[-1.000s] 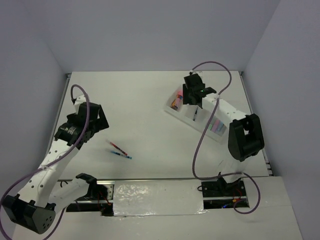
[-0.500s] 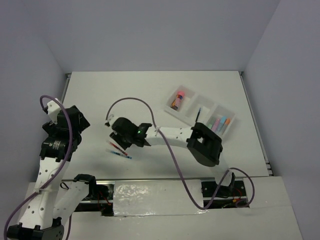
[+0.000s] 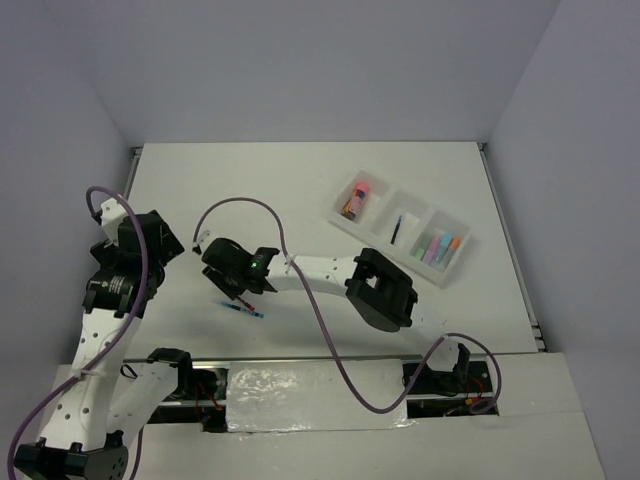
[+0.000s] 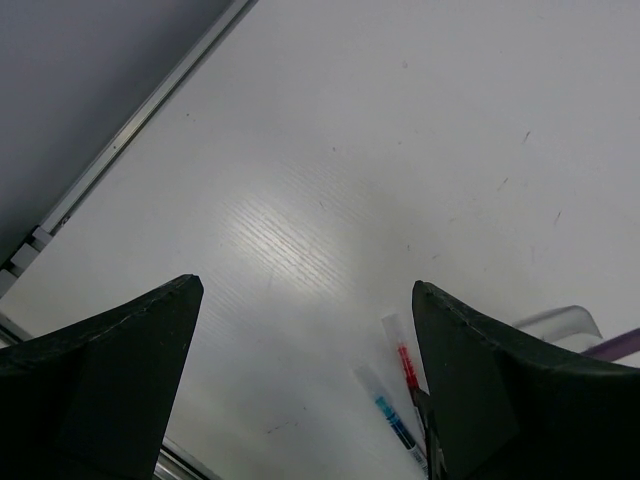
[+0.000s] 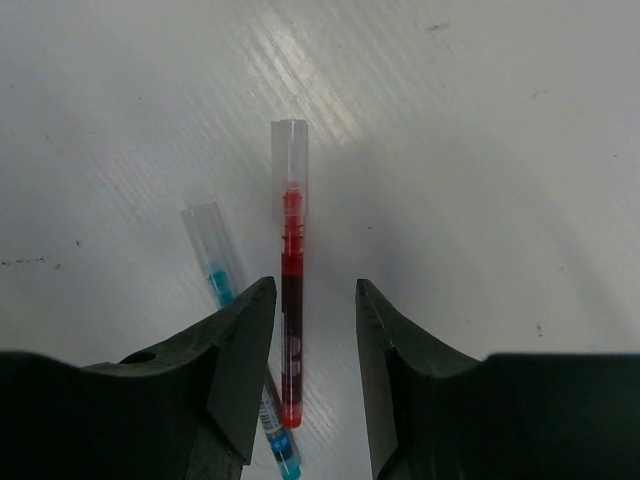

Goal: Sort the stationery into containers
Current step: Pick up the pen from the center of the board, then place the pen in the storage box.

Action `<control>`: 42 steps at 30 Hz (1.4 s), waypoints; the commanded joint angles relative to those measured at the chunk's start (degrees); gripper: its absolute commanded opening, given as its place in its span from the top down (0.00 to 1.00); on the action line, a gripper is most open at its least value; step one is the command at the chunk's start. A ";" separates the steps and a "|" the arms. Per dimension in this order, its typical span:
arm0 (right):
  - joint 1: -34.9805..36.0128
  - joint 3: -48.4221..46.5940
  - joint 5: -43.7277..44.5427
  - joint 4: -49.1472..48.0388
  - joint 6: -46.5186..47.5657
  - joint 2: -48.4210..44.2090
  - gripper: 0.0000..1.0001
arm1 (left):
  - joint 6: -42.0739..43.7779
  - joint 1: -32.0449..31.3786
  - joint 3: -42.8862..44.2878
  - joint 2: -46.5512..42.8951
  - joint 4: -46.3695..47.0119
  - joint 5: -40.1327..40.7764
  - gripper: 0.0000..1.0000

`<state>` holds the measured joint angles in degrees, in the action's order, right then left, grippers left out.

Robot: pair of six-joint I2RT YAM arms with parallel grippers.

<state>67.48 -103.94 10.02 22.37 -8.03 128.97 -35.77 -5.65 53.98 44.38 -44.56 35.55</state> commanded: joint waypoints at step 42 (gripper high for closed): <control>-52.98 30.29 8.44 6.37 -5.59 -33.16 0.64 | 6.59 0.46 -1.24 3.87 5.44 -9.27 0.01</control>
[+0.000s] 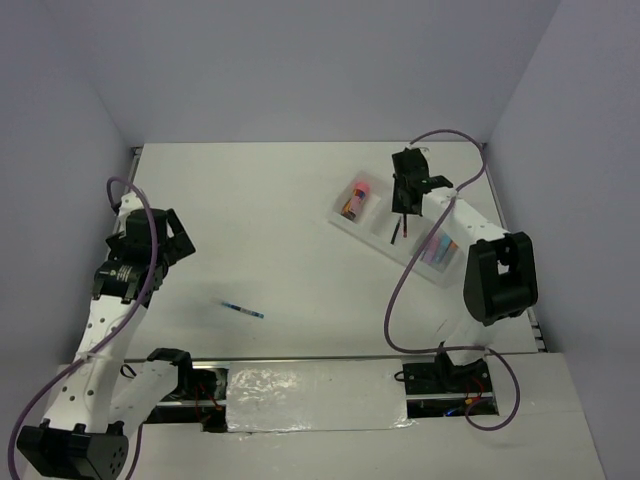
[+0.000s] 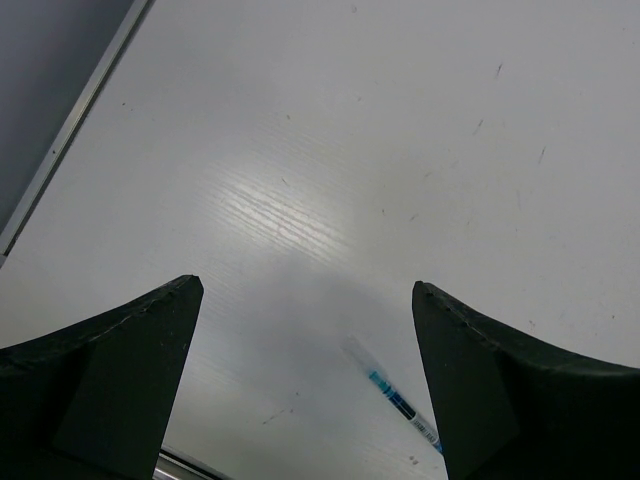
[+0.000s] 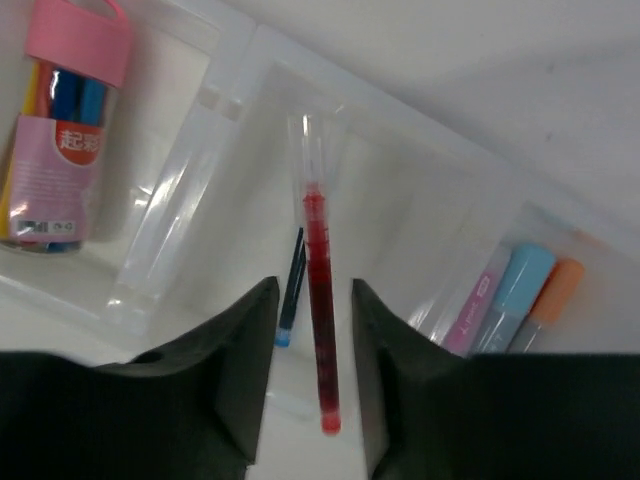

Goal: Sort the stationery into containers
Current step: Place the pen in the storage box, then pick up the pen from the center of the board.

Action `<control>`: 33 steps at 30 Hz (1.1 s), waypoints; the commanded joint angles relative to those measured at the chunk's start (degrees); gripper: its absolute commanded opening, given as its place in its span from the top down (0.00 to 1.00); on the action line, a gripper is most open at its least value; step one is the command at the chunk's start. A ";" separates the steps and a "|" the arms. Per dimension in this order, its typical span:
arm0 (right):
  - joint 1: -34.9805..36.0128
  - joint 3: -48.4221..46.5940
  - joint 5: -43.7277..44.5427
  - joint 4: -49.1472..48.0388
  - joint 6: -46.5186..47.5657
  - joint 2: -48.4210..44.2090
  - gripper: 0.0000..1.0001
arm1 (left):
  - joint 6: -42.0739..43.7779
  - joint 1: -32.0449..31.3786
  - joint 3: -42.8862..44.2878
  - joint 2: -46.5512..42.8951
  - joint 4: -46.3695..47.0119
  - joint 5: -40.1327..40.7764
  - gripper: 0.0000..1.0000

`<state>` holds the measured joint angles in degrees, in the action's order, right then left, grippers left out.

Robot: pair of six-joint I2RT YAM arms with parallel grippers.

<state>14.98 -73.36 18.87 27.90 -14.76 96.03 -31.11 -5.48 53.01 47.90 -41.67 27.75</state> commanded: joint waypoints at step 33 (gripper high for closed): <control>56.47 -25.34 -11.65 -3.82 15.12 33.43 0.67 | -3.16 1.52 0.34 -9.14 -0.43 9.17 0.01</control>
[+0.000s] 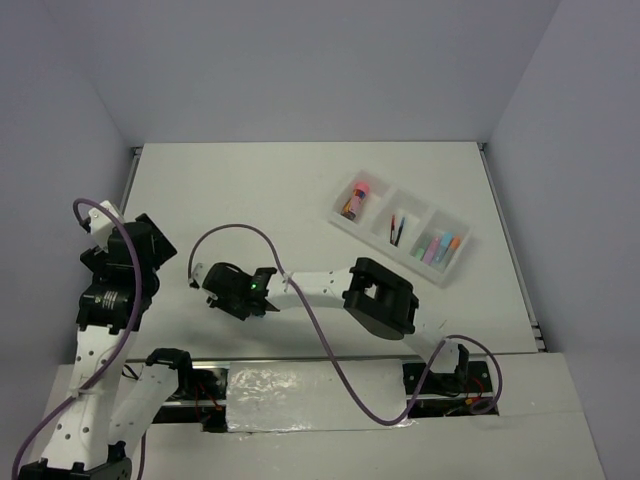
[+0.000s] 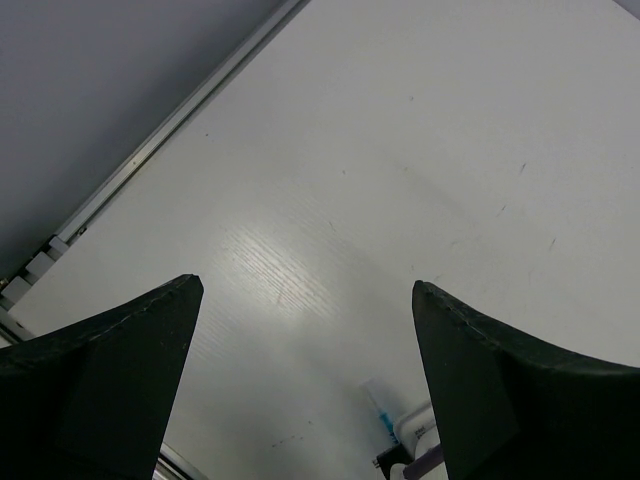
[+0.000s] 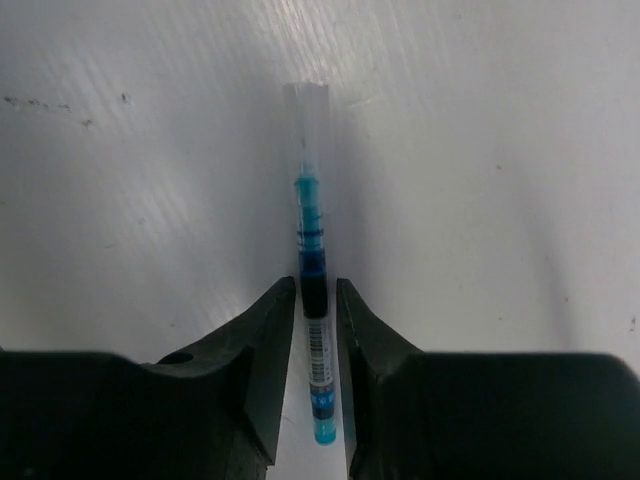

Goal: Sort the stationery into containers
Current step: Pick up the pen from the center of the board.

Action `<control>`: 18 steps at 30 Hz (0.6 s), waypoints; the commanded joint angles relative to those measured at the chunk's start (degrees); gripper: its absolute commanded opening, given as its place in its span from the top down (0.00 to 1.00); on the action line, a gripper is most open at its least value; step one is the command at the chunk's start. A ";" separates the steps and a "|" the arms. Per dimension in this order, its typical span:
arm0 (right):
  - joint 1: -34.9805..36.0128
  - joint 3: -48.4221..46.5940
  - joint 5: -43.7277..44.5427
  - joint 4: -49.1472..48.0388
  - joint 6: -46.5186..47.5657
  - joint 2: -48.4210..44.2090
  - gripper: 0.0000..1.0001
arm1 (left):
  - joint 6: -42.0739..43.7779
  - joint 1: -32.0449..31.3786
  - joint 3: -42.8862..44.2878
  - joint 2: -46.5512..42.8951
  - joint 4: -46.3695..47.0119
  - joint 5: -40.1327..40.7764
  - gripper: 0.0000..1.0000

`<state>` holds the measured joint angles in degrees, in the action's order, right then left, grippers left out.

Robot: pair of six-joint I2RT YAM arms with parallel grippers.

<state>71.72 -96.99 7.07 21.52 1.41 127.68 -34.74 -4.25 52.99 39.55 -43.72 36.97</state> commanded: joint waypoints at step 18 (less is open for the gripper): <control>-21.87 27.89 15.67 0.36 -19.24 -37.05 0.92 | 3.54 0.38 -0.26 0.96 3.82 -5.15 0.01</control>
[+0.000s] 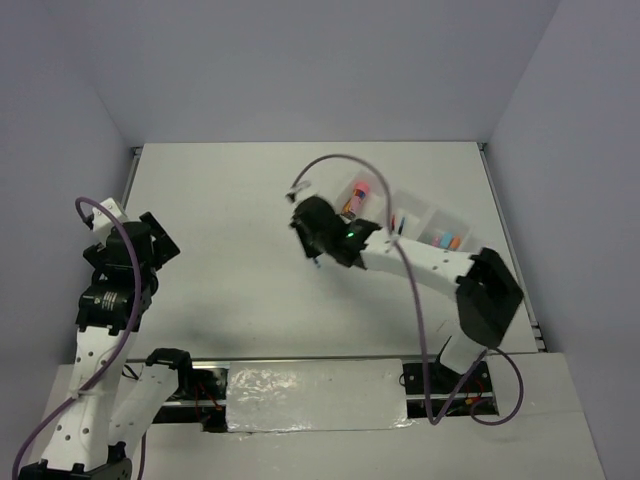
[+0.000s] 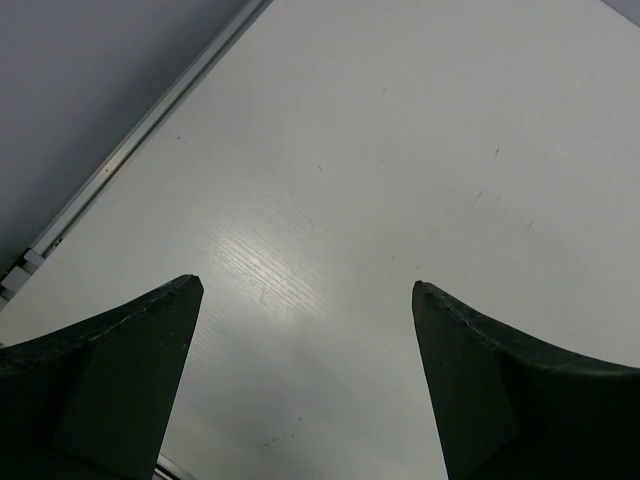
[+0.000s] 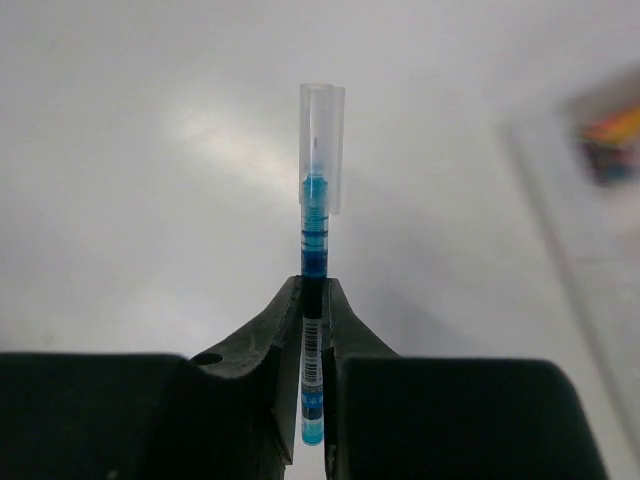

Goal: Sort the stationery into containers
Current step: Place the pen in the storage box.

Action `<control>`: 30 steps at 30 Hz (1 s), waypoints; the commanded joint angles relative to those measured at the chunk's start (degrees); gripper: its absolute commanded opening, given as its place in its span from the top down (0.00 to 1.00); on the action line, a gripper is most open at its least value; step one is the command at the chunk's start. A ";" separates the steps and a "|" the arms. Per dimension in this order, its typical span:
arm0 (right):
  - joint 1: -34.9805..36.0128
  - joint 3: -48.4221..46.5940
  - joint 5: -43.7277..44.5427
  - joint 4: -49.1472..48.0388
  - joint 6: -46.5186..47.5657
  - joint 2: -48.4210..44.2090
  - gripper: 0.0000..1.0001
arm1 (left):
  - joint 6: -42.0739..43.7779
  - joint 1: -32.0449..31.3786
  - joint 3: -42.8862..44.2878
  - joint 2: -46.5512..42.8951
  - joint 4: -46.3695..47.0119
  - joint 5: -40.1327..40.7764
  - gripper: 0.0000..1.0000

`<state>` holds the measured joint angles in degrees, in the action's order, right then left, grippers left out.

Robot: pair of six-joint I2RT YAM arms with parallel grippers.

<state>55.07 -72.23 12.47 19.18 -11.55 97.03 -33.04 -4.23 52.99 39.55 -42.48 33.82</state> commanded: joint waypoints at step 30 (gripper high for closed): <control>-39.16 4.63 -0.08 16.94 0.30 -48.57 0.00 | 4.56 0.36 4.92 7.65 -0.05 -4.91 0.01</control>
<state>15.59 -71.22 13.65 33.98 -12.67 59.59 -29.89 -4.19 53.54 48.03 -41.98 27.22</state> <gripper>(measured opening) 0.992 0.993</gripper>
